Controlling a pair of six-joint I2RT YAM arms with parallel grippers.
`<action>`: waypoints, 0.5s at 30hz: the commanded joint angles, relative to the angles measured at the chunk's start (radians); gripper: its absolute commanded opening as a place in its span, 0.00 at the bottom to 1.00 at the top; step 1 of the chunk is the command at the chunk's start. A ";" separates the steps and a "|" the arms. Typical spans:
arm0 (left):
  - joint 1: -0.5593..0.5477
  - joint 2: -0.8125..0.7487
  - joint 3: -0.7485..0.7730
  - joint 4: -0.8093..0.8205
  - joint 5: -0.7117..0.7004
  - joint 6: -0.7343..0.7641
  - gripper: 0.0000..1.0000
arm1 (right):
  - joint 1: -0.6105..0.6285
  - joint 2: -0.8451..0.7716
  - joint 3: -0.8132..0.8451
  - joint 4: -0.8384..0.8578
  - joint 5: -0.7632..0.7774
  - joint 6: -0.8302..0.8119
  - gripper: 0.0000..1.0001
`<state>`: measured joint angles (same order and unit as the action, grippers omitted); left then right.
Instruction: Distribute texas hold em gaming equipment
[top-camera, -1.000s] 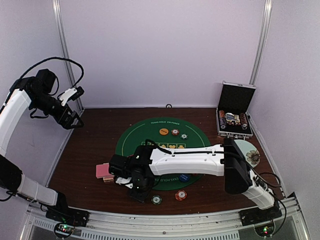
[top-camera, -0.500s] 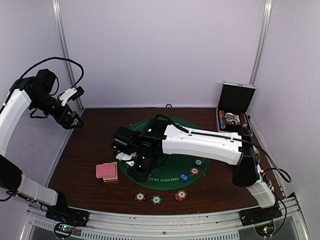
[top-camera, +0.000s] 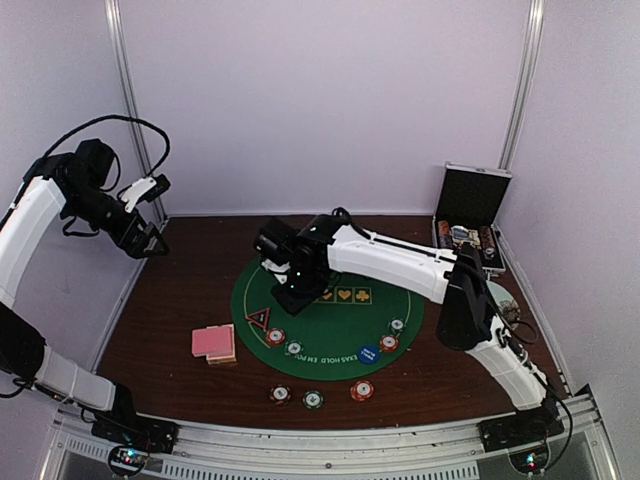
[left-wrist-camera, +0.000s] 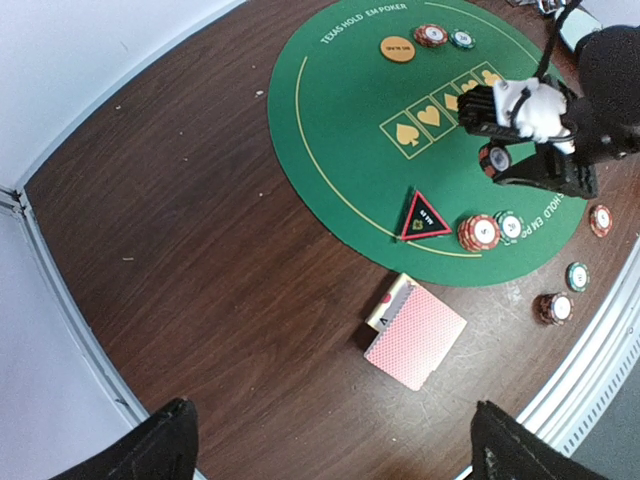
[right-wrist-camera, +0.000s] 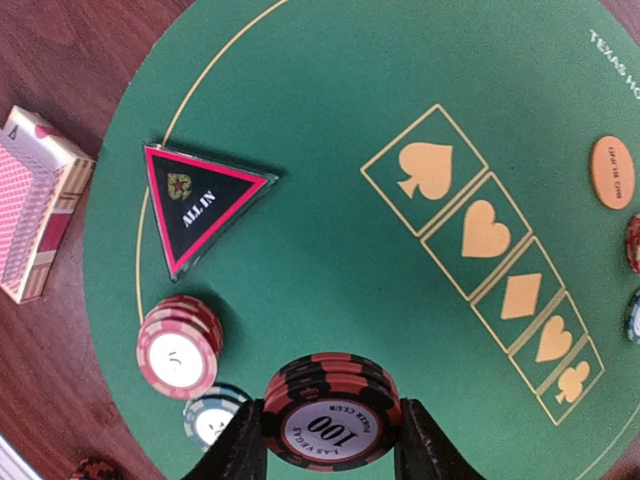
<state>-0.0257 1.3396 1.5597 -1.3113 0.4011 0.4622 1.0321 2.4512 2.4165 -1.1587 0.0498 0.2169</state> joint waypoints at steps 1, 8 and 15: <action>0.007 0.009 0.007 0.007 0.017 0.010 0.98 | 0.010 0.074 0.060 0.051 -0.010 0.033 0.38; 0.007 0.019 0.003 0.016 0.018 0.012 0.98 | -0.007 0.143 0.072 0.111 -0.036 0.065 0.39; 0.007 0.025 -0.008 0.027 0.014 0.013 0.98 | -0.018 0.206 0.128 0.122 -0.047 0.074 0.40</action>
<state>-0.0257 1.3560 1.5597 -1.3106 0.4042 0.4625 1.0214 2.6190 2.4882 -1.0672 0.0067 0.2710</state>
